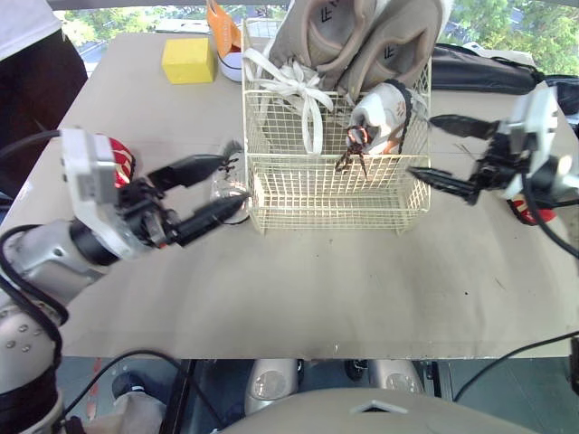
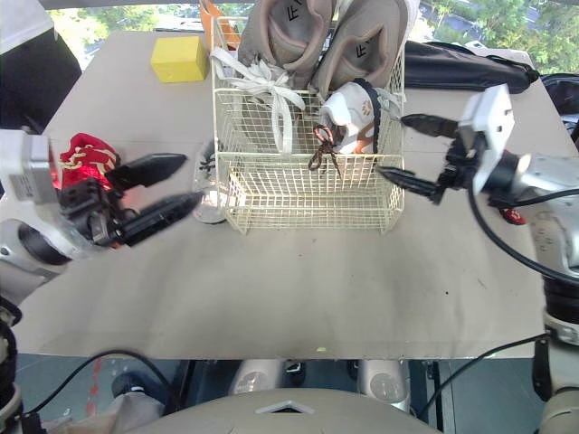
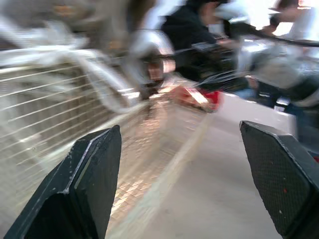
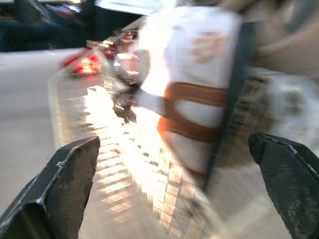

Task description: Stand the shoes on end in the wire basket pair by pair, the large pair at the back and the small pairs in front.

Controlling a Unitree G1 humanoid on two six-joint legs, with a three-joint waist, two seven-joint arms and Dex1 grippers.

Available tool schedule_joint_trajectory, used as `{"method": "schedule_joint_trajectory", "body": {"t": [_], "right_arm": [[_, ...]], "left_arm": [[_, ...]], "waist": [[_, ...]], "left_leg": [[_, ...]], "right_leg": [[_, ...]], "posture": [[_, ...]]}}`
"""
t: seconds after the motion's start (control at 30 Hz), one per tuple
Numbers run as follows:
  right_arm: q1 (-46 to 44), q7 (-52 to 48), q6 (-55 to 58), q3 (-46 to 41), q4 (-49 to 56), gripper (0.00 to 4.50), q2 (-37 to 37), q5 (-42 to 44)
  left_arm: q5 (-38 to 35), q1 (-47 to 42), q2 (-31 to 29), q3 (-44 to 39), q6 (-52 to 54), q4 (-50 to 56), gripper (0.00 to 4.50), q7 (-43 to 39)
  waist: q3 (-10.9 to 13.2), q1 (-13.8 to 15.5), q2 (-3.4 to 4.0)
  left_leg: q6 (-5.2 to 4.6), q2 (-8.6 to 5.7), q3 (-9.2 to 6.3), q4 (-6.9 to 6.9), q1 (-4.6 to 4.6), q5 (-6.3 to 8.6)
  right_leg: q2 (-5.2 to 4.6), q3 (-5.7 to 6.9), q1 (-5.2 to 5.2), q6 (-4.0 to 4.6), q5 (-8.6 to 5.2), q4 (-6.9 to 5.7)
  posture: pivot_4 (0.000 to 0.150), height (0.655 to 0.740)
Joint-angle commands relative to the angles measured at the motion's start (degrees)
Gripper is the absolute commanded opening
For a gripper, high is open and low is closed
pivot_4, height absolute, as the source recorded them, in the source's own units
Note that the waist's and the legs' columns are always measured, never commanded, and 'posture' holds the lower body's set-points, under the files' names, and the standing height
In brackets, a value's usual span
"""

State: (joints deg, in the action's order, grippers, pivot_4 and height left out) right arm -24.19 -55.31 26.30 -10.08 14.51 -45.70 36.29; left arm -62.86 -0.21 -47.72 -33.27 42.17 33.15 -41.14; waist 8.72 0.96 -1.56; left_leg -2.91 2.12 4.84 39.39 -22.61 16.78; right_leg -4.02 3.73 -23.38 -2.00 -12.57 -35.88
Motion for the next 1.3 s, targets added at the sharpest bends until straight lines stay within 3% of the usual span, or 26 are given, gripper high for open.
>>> {"method": "schedule_joint_trajectory", "body": {"t": [0.03,0.17,0.33,0.43,0.6,0.73,0.77,0.87,0.9,0.93,1.0,1.17,1.3], "right_arm": [[2.4,-1.7,0.3,-6.3,8.3,4.47,-4.1,3.1],[10.0,-6.1,2.1,-10.5,22.3,4.47,-8.5,9.9],[11.9,-0.7,5.0,-9.3,30.1,4.47,-8.6,14.0],[12.9,1.8,6.1,-9.3,32.8,4.47,-8.8,15.6],[13.6,4.9,7.2,-9.6,35.1,4.47,-9.3,17.7],[15.4,8.3,8.5,-10.8,36.6,4.50,-9.2,20.2],[16.0,9.0,8.9,-10.9,36.7,4.50,-9.1,20.8],[18.1,10.3,8.7,-10.7,36.4,4.50,-8.6,20.6],[18.6,10.4,8.4,-10.4,36.3,4.50,-8.4,20.0],[18.6,11.6,7.9,-9.8,36.0,4.50,-7.6,18.9],[18.2,13.3,8.1,-8.9,35.3,4.50,-6.8,19.0],[17.3,12.4,5.2,-7.8,33.7,4.50,-5.1,16.1],[18.1,9.6,3.2,-8.4,31.0,4.50,-3.6,16.3]], "left_arm": [[1.0,-1.0,-3.6,-2.0,3.2,-5.8,4.18,3.3],[0.3,-9.3,-10.9,4.1,16.3,-21.9,4.18,6.4],[7.9,-22.9,-13.1,17.1,22.6,-39.0,4.18,2.4],[15.2,-29.8,-13.3,27.0,21.7,-46.0,4.18,-4.0],[29.2,-41.3,-7.7,40.9,13.4,-59.2,4.18,-12.2],[35.9,-45.1,-3.1,47.0,8.4,-65.4,2.99,-20.2],[37.0,-45.2,-2.6,47.3,7.3,-65.8,2.44,-21.4],[37.8,-44.5,-2.0,44.8,7.5,-65.6,1.10,-22.4],[37.7,-44.1,-1.9,43.7,8.0,-65.1,1.10,-22.4],[36.1,-42.9,-2.5,41.1,10.3,-62.8,0.50,-21.7],[33.3,-40.1,-3.8,35.6,14.7,-57.4,0.03,-19.8],[27.0,-29.9,-4.9,15.4,20.9,-38.9,0.03,-10.4],[22.9,-27.8,1.4,0.2,14.1,-21.4,0.03,-1.4]], "waist": [[0.0,-0.1,0.01],[0.0,-0.1,0.00],[0.0,-0.1,-0.09],[-0.1,-0.1,-0.37],[-0.1,0.2,-0.41],[-0.2,0.2,-0.43],[-0.2,0.2,-0.42],[-0.2,0.4,-0.43],[-0.2,0.5,-0.43],[-0.2,0.5,-0.44],[-0.2,0.1,-0.46],[-0.1,-0.5,-0.68],[-0.1,0.1,-0.65]], "left_leg": [[0.00,0.01,-0.01,-0.03,0.02,0.00],[0.02,0.05,-0.13,-0.12,0.03,0.00],[0.02,0.02,0.01,-0.11,0.04,0.00],[0.01,0.01,0.06,-0.10,0.02,0.00],[0.02,-0.02,0.02,-0.07,-0.13,0.00],[0.01,-0.03,0.08,-0.06,-0.12,0.00],[0.00,-0.03,0.08,-0.06,-0.11,0.00],[-0.06,-0.03,0.08,-0.03,-0.12,0.04],[-0.09,-0.03,0.08,-0.02,-0.12,0.05],[-0.11,-0.03,0.09,-0.01,-0.13,0.06],[-0.16,-0.01,0.11,0.02,-0.13,0.09],[-0.15,0.08,0.06,0.03,-0.19,0.09],[-0.04,0.10,-0.16,0.02,-0.19,0.04]], "right_leg": [[0.02,0.01,0.00,0.00,0.00,0.00],[0.05,0.10,0.00,-0.09,0.02,-0.01],[0.05,0.04,-0.01,-0.27,0.09,0.02],[0.04,0.02,-0.05,-0.25,0.11,0.01],[0.06,0.06,-0.10,-0.24,0.12,0.00],[0.06,0.03,-0.10,-0.24,0.12,0.01],[0.05,0.02,-0.10,-0.24,0.12,0.01],[0.00,0.01,-0.09,-0.24,0.11,0.01],[-0.02,0.00,-0.09,-0.24,0.11,0.01],[-0.03,-0.01,-0.09,-0.24,0.11,0.01],[-0.04,-0.06,-0.10,-0.25,0.12,0.02],[-0.14,-0.07,-0.16,-0.27,0.12,0.01],[-0.29,-0.02,-0.10,-0.25,0.12,0.01]], "posture": [[0.150,0.7400],[0.150,0.7400],[0.150,0.7400],[0.150,0.7400],[0.150,0.7400],[0.150,0.7400],[0.150,0.7400],[0.150,0.7400],[0.150,0.7400],[0.150,0.7400],[0.150,0.7400],[0.150,0.7400],[0.150,0.7400]]}}
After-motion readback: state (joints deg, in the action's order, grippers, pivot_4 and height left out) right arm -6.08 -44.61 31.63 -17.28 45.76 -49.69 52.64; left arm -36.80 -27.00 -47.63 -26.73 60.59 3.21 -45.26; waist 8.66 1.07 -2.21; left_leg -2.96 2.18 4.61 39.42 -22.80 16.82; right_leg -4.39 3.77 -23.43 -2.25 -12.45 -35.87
